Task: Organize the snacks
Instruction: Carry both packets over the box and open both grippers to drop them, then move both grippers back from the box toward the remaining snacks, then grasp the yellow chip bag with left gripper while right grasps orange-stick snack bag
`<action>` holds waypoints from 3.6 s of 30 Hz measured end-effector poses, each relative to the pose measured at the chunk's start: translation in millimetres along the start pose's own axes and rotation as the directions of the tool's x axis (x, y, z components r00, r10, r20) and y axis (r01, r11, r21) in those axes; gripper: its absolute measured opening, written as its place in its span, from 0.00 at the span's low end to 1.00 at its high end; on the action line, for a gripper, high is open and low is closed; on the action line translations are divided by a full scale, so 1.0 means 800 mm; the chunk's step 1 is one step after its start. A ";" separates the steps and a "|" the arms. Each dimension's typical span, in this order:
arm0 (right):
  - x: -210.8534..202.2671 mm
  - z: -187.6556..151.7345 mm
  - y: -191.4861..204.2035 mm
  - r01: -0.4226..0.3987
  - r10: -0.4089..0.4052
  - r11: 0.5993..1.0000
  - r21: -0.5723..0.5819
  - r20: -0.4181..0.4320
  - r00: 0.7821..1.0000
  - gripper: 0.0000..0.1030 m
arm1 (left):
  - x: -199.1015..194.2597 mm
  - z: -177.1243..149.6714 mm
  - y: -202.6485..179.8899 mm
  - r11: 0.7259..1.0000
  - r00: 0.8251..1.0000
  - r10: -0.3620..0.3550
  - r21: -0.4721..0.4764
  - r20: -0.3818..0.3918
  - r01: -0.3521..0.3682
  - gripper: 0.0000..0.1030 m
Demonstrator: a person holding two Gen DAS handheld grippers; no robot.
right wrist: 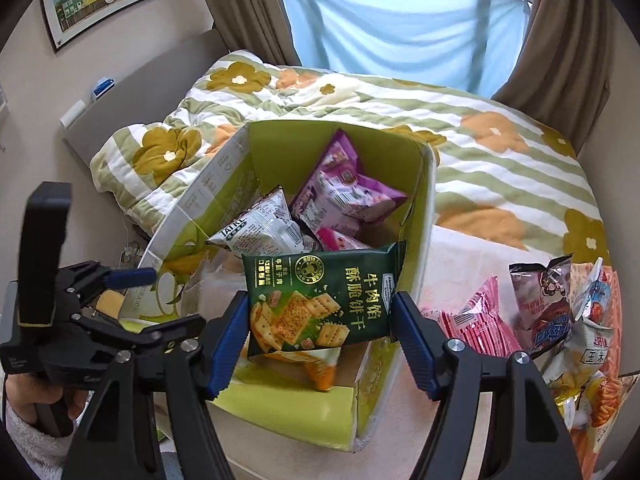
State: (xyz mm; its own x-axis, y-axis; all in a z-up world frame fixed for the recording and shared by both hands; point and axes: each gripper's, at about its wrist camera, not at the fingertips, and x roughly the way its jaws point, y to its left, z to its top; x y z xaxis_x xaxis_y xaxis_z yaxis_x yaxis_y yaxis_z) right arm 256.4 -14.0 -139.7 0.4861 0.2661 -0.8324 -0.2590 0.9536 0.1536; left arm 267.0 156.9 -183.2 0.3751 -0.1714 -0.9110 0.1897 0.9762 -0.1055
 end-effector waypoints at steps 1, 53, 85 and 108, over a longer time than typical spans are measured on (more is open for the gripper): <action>0.003 0.000 -0.002 -0.009 0.009 1.000 0.003 -0.007 1.000 0.64 | -0.002 -0.002 0.001 1.000 1.000 0.010 -0.014 -0.001 -0.010 0.92; -0.162 -0.112 -0.088 0.287 -0.330 0.931 0.225 0.189 0.925 0.92 | -0.058 -0.001 -0.172 0.962 0.975 -0.185 0.227 0.121 0.154 0.92; -0.109 -0.210 -0.417 0.264 -0.282 0.948 0.179 0.079 0.956 0.92 | 0.188 -0.063 -0.512 0.964 0.958 -0.265 -0.053 -0.114 0.260 0.92; -0.073 -0.208 -0.429 0.283 -0.289 0.946 0.157 0.014 0.957 0.92 | 0.194 -0.063 -0.499 0.920 0.912 -0.392 -0.052 -0.123 0.388 0.64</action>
State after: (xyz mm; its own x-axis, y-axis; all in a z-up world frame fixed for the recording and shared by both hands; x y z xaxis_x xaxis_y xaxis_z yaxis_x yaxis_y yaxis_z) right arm 177.8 -380.4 -232.7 0.5519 -0.0188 -0.8337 0.0232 0.9997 -0.0071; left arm 203.5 -252.7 -302.5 0.1565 -0.5223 -0.8383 0.2734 0.8385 -0.4714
